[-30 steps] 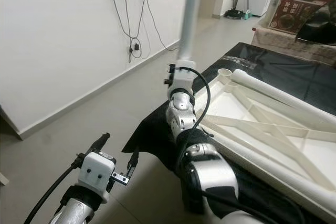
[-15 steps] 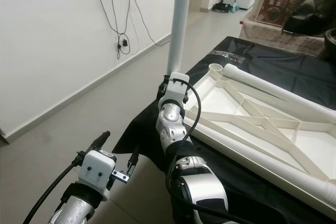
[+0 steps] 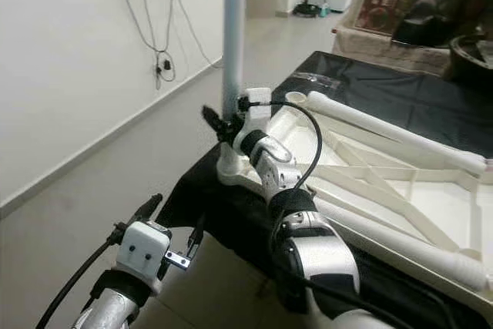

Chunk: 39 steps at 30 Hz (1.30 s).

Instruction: Building children table

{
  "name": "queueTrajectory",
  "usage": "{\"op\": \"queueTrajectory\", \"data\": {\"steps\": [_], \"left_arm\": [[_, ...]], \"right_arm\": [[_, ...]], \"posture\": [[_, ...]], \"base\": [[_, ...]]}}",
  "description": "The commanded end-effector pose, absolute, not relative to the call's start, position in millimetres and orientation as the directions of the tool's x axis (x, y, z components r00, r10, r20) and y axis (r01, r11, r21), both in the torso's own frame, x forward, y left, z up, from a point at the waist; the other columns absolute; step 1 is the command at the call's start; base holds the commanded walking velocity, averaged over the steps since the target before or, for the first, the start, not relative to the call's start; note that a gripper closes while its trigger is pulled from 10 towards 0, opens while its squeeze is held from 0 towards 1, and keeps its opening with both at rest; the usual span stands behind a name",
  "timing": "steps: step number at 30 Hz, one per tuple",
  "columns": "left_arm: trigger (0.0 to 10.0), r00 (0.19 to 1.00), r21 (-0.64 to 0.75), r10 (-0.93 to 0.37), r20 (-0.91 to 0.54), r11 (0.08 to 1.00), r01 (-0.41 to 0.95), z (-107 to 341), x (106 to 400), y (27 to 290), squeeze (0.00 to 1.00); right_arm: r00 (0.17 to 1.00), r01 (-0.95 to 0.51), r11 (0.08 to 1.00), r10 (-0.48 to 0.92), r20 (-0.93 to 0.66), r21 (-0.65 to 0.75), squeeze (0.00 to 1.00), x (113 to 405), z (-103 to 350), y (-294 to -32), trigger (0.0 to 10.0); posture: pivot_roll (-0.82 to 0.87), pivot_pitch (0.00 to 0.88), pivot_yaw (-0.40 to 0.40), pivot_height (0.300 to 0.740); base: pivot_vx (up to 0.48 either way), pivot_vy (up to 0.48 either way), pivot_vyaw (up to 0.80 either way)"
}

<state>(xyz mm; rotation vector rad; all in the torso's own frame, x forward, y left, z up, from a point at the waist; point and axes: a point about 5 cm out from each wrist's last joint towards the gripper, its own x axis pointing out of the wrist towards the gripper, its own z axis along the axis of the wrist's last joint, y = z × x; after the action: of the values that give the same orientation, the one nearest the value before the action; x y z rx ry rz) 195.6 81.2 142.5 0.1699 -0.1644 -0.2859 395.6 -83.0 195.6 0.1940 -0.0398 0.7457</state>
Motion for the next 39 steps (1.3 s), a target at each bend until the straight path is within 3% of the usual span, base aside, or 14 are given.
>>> {"op": "queueTrajectory", "data": {"steps": [1,4,6,13,14,17,19,23,24,28,31,33,36,39], "left_arm": [[10.0,0.947,0.188,-0.298,0.123,0.944,0.273,139.4,193.9,80.2,0.00],[10.0,0.946,0.188,-0.298,0.123,0.944,0.273,139.9,192.7,79.3,0.00],[10.0,0.949,0.188,-0.291,0.124,0.945,0.266,140.8,191.9,79.6,0.00],[10.0,0.950,0.187,-0.287,0.124,0.947,0.262,141.1,191.0,78.8,0.00],[10.0,0.950,0.185,-0.285,0.125,0.948,0.260,141.1,191.0,78.5,0.00],[10.0,0.950,0.184,-0.284,0.125,0.948,0.259,141.2,191.0,78.2,0.00],[10.0,0.950,0.183,-0.286,0.125,0.948,0.261,140.6,191.7,78.6,0.00],[10.0,0.950,0.184,-0.287,0.125,0.947,0.262,140.4,192.2,78.9,0.00],[10.0,0.949,0.187,-0.289,0.125,0.946,0.264,140.5,192.6,79.5,0.00],[10.0,0.949,0.189,-0.290,0.125,0.946,0.264,140.6,192.7,79.6,0.00],[10.0,0.949,0.190,-0.290,0.124,0.945,0.264,140.3,193.1,80.7,0.00],[10.0,0.949,0.190,-0.290,0.124,0.945,0.264,140.3,193.1,80.7,0.00],[10.0,0.948,0.191,-0.293,0.123,0.944,0.268,139.9,193.7,81.0,0.00],[10.0,0.948,0.192,-0.294,0.123,0.944,0.268,139.6,194.2,81.0,0.00]], "right_arm": [[0.586,-0.806,0.578,0.809,0.038,0.126,0.00,389.0,193.2,-58.6,10.0],[0.505,-0.857,0.497,0.862,0.032,0.133,0.00,387.3,200.4,-47.9,10.0],[0.310,-0.945,0.306,0.951,0.014,0.118,0.00,377.9,203.5,-33.1,10.0],[0.225,-0.969,0.227,0.974,-0.031,0.095,0.00,371.5,196.8,-26.5,10.0],[0.259,-0.962,0.261,0.965,-0.029,0.085,0.00,372.7,196.1,-25.9,0.0],[0.283,-0.956,0.284,0.959,-0.026,0.079,0.00,373.6,195.8,-25.8,0.0],[0.461,-0.885,0.462,0.887,-0.025,0.063,0.00,382.1,195.0,-29.0,0.0],[0.631,-0.773,0.631,0.775,-0.034,0.065,0.00,390.4,192.4,-36.4,0.0],[0.798,-0.597,0.800,0.600,-0.053,0.058,0.00,398.6,187.9,-50.6,0.0],[0.840,-0.537,0.842,0.539,-0.058,0.058,0.00,400.7,186.5,-55.9,0.0],[0.965,-0.248,0.967,0.252,-0.069,0.062,0.00,406.5,180.7,-82.4,0.0],[0.965,-0.248,0.967,0.252,-0.069,0.062,0.00,406.5,180.7,-82.4,0.0],[0.989,0.119,0.986,-0.107,-0.098,0.119,0.00,402.7,169.4,-107.8,0.0],[0.976,0.200,0.970,-0.185,-0.116,0.137,0.00,400.0,165.8,-111.3,0.0]], "posture": [[0.08,0.017,-0.024,0.740],[0.09,0.019,-0.027,0.740],[0.10,0.023,-0.038,0.740],[0.09,0.027,-0.046,0.740],[0.08,0.030,-0.052,0.740],[0.08,0.030,-0.052,0.740],[0.04,0.028,-0.034,0.740],[0.04,0.027,-0.033,0.740],[0.04,0.027,-0.029,0.740],[0.04,0.027,-0.029,0.740],[0.03,0.028,-0.019,0.740],[0.03,0.028,-0.019,0.740],[0.03,0.025,-0.016,0.740],[0.03,0.027,-0.014,0.740]], "base": [[0.000,0.000,0.00],[0.000,0.000,0.00],[0.000,0.000,0.00],[0.000,0.000,0.00],[0.000,0.000,0.00],[0.000,0.000,0.00],[0.000,0.000,0.00],[0.000,0.000,0.00],[0.000,0.000,0.00],[0.000,0.000,0.00],[0.000,0.000,0.00],[0.000,0.000,0.00],[0.000,0.000,0.00],[0.000,0.000,0.00]]}}
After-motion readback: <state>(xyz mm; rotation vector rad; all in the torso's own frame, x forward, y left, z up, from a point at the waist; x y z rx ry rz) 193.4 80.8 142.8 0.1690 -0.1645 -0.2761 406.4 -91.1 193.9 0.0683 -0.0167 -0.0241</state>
